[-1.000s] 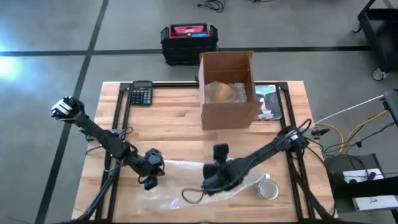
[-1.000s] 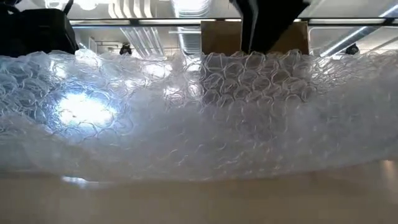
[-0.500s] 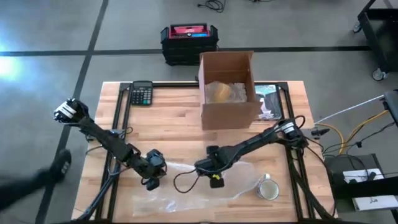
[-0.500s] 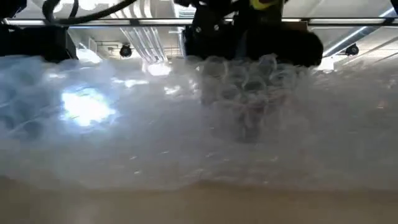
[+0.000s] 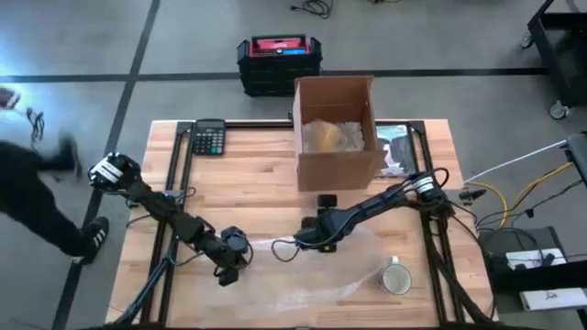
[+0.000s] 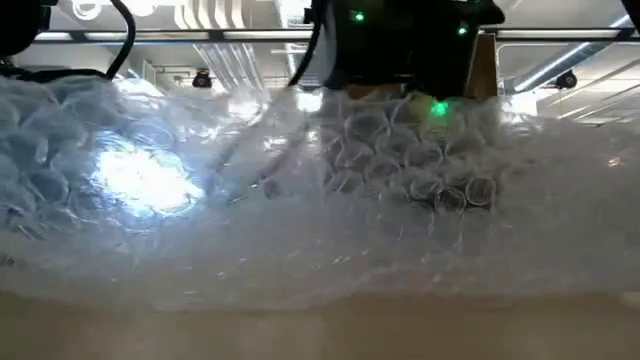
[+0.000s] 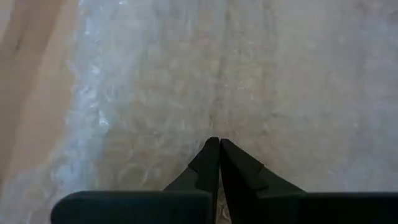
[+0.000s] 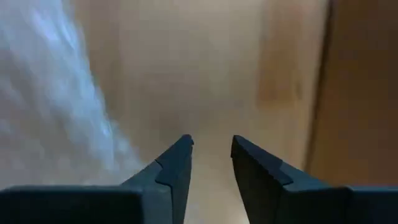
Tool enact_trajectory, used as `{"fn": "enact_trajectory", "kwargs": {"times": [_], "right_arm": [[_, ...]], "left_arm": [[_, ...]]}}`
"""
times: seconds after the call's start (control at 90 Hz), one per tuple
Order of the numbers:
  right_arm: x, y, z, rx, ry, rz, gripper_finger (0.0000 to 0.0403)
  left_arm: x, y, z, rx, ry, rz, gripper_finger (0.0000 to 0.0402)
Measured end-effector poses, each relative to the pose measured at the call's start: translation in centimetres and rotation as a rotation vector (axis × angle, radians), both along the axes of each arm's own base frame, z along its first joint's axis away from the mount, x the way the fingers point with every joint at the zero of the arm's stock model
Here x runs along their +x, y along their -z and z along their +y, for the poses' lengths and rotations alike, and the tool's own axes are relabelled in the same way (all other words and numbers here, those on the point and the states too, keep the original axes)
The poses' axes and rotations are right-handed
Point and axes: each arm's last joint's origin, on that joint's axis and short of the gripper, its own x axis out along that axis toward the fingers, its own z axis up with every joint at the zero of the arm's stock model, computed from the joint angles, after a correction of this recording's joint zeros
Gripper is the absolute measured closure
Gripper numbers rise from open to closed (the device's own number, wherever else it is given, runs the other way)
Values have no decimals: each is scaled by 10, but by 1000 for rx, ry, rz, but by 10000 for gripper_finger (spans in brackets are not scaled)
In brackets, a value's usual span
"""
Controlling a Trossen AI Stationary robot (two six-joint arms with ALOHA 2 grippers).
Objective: Wrap mug
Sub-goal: Wrap the blue patterned mug with the transparent bubble wrap
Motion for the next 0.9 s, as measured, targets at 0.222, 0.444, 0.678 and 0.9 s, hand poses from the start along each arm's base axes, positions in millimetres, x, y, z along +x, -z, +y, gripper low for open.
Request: {"fn": "enact_trajectory", "kwargs": {"times": [0.222,0.444,0.678,0.9], "right_arm": [[-11,-45,6,100,32,-85,322],[-29,-103,12,395,46,-208,298],[-66,-154,43,693,182,-273,216],[-106,-153,109,727,378,-205,162]], "left_arm": [[1,-27,0,19,45,-108,402],[1,-65,1,11,26,-293,402],[-3,-71,5,25,5,-319,402],[-1,-64,3,37,4,-297,402]]}}
